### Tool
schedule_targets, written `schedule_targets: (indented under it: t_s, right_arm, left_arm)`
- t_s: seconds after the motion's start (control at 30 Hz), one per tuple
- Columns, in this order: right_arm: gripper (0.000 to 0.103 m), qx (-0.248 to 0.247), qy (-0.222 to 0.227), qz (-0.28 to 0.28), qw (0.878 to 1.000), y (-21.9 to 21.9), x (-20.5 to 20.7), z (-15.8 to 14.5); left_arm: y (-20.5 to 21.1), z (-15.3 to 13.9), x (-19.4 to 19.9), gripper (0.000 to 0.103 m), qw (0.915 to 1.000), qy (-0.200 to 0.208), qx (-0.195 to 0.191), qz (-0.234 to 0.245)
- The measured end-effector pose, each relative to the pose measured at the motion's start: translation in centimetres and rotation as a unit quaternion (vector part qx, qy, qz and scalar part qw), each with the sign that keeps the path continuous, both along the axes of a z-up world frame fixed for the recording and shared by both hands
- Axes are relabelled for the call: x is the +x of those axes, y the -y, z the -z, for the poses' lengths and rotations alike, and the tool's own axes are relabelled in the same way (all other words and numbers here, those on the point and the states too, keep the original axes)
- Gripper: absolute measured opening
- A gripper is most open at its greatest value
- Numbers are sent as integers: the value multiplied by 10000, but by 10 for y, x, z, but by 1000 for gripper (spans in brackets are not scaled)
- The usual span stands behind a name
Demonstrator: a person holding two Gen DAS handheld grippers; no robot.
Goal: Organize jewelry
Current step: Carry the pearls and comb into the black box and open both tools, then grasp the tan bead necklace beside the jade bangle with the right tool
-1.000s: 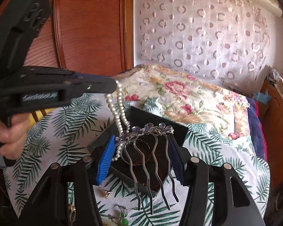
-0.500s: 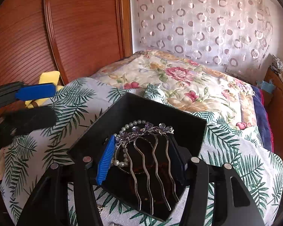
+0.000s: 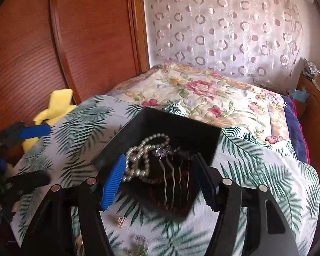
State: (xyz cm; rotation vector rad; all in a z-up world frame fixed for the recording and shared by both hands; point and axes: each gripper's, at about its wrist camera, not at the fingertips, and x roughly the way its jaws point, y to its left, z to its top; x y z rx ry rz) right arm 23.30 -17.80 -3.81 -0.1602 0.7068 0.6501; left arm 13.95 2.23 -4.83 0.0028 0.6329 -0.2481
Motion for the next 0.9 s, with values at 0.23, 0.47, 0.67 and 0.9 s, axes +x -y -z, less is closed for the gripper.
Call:
schedule_targets:
  t_s: [0.23,0.47,0.67,0.9]
  right_arm:
    - [68,33,-57,4,10000,37,-57,2]
    - [68,8,-200,-69,9998,52,-99,23]
    - [60,-20,-367,-174,9992,56,-112,37]
    - [46,23,-675,-94,9977,57,-93,45]
  left_arm:
    - [5,8,-30,95,10000,-41,12,26]
    - [6,17,-53,96,10000,-84,28,-19]
    - [13,27,-67,95,9993,-313,20,181]
    - [20,33,-71,95,9986,-444,-6,276]
